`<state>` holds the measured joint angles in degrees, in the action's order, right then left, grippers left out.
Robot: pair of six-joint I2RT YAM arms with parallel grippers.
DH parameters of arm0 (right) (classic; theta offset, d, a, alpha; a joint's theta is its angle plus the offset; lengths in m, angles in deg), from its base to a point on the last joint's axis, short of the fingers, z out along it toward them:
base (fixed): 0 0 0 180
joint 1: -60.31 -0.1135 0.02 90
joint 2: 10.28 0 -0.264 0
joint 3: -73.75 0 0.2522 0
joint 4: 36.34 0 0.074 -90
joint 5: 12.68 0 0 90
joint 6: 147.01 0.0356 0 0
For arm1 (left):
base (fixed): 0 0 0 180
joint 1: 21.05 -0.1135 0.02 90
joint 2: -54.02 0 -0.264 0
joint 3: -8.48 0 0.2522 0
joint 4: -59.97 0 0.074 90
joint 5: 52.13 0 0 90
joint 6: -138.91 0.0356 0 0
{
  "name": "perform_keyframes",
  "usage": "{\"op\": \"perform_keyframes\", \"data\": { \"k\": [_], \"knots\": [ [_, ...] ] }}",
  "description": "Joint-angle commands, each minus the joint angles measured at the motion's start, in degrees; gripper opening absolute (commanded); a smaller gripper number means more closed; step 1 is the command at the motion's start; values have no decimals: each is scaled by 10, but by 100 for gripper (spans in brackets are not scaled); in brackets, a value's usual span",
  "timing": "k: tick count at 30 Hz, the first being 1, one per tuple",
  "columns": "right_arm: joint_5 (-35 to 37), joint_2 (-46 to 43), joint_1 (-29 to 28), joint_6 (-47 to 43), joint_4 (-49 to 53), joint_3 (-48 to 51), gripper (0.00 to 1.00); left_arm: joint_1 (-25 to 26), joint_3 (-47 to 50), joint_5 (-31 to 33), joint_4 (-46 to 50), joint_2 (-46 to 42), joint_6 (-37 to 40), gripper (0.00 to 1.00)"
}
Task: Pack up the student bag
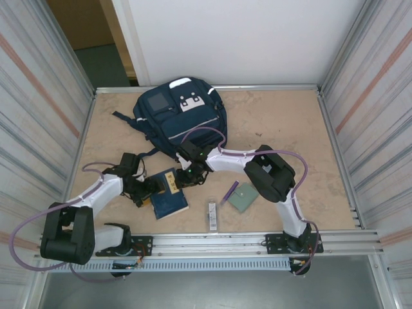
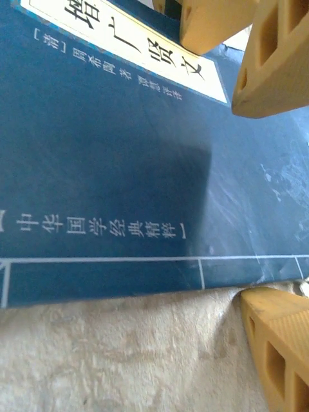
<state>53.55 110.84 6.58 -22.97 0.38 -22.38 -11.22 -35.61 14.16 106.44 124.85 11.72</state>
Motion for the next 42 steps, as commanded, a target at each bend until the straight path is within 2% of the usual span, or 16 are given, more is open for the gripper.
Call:
{"op": "perform_keyframes", "data": {
  "k": [1, 4, 9, 13, 14, 17, 21, 22, 25, 28, 33, 35, 39, 42],
  "knots": [
    [-22, 34, -8, -4, 24, 9, 22, 11, 20, -120, -168, 34, 7, 65],
    [-32, 33, -6, -2, 21, 11, 22, 11, 14, -164, -188, 13, -17, 64],
    [-42, 37, 1, 0, 16, 13, 21, 11, 11, -179, -172, -44, -46, 61],
    [-59, 40, 6, 8, -3, 16, 22, 12, 12, -188, -160, -44, -39, 57],
    [-62, 40, 6, 10, -6, 14, 22, 12, 9, -180, -147, -39, -34, 53],
    [-61, 29, 6, 10, -20, 19, 28, 12, -7, -143, -98, -22, -31, 27],
    [-33, -32, 6, 3, -80, 73, 34, 9, -43, -127, -53, -18, -31, 3],
    [-19, -49, 6, -1, -92, 87, 36, 8, -55, -118, -38, -20, -33, 0],
    [36, -119, 2, -34, -127, 129, 42, 6, -96, -91, 3, -28, -41, 0],
    [118, -196, -13, -103, -141, 164, 47, 7, -134, -83, 26, -31, -64, 0],
    [256, -325, -60, -271, -160, 209, 56, 6, -179, -96, 15, -29, -141, 0],
    [271, -365, -76, -353, -179, 227, 58, 6, -194, -98, 12, -22, -170, 0],
    [252, -404, -101, -529, -192, 254, 65, 9, -223, -105, 18, -5, -204, 0],
    [244, -393, -104, -599, -182, 248, 83, 14, -233, -130, 12, 9, -228, 0]
  ]
}}
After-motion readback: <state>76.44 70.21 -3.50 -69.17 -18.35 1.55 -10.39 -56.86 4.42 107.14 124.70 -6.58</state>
